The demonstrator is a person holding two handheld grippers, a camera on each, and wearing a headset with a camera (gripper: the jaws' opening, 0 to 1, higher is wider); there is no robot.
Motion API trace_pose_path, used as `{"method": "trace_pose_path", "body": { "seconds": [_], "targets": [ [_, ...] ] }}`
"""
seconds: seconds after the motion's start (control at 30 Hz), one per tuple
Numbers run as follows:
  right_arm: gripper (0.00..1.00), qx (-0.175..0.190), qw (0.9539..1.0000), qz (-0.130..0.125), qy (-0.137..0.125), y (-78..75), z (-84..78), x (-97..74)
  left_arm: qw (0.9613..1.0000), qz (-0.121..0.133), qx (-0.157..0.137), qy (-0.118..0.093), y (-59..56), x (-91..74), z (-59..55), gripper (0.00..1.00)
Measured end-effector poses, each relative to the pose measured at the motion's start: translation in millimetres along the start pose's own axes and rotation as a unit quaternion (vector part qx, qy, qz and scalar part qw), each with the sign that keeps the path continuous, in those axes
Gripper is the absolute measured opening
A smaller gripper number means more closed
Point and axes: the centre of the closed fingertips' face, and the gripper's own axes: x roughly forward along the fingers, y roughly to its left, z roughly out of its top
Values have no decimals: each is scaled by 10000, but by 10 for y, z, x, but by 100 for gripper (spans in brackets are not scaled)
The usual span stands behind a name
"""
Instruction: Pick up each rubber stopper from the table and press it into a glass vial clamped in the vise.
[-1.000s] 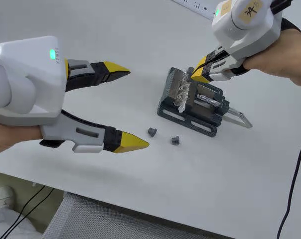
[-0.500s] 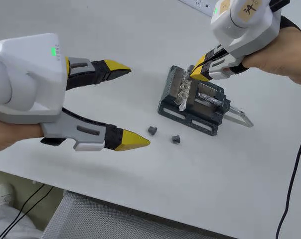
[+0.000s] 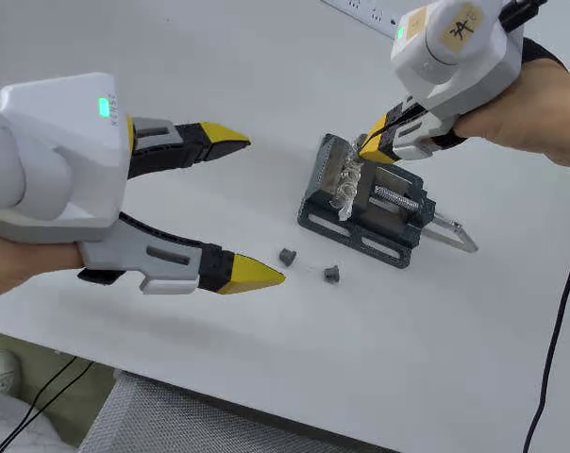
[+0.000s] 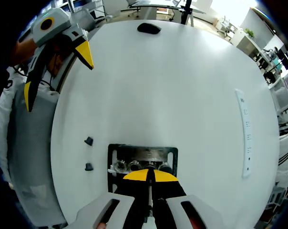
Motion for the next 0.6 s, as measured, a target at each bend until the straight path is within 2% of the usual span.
{"method": "trace_pose_path", "body": {
  "seconds": [0.17, 0.6],
  "targets": [
    [0, -76, 9999, 11, 129, 18, -9, 0, 10000, 6, -7, -23, 1, 5, 4, 75],
    [0, -36, 9997, 77, 225, 33, 2, 14, 10000, 15, -18, -49, 3, 9, 14, 74]
  ]
}}
